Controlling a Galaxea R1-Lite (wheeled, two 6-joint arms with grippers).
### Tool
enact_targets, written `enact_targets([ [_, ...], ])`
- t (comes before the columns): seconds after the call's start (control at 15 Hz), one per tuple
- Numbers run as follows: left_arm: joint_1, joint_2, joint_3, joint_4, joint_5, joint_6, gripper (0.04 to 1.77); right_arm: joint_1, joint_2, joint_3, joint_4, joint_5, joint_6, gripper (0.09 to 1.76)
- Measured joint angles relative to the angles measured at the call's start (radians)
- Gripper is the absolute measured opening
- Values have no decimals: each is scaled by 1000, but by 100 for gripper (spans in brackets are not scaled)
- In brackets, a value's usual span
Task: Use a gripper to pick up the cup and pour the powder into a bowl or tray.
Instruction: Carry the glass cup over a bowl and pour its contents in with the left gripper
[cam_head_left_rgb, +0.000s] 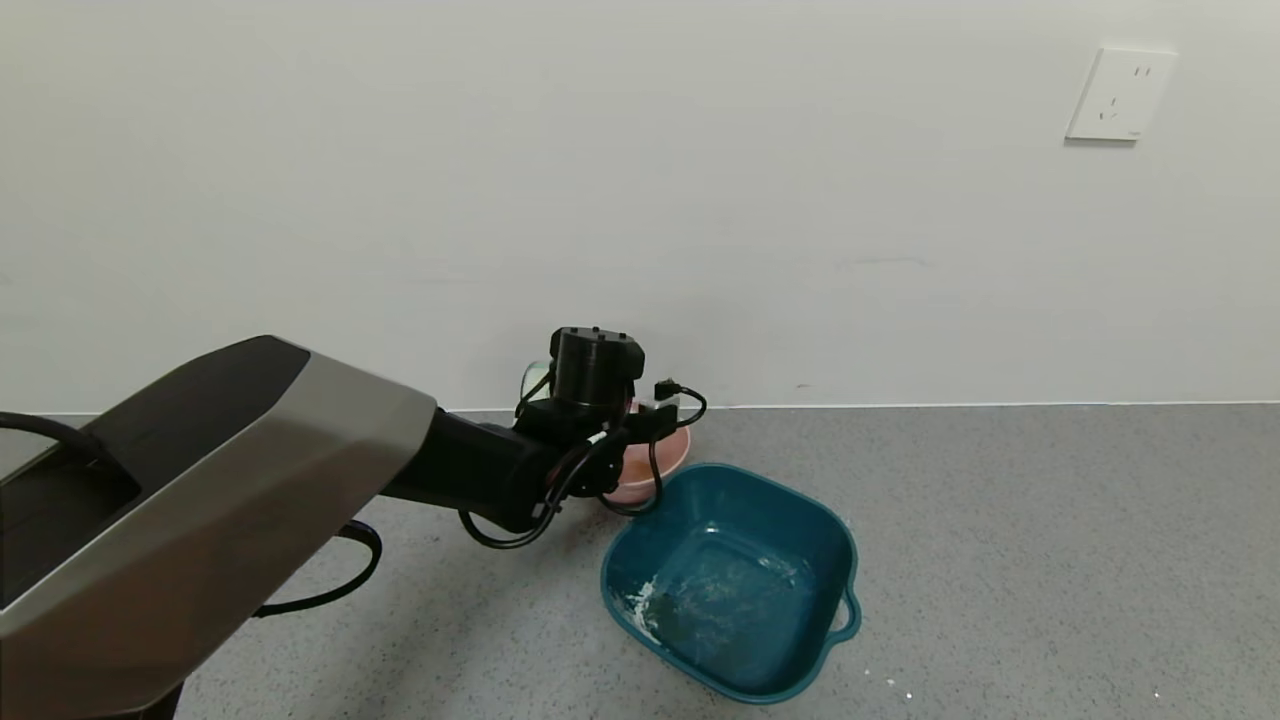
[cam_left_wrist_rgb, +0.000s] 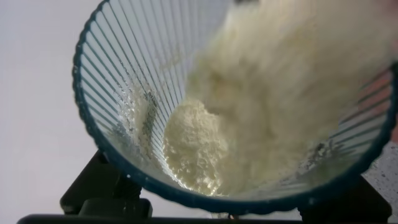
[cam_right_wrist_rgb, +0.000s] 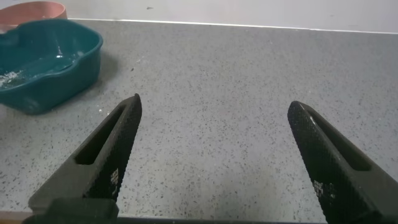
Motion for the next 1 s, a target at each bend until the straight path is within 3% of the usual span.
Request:
enact_targets([
  [1.0,-16,-11,17,0,25,95,130,0,0,0,0,0,0,171],
])
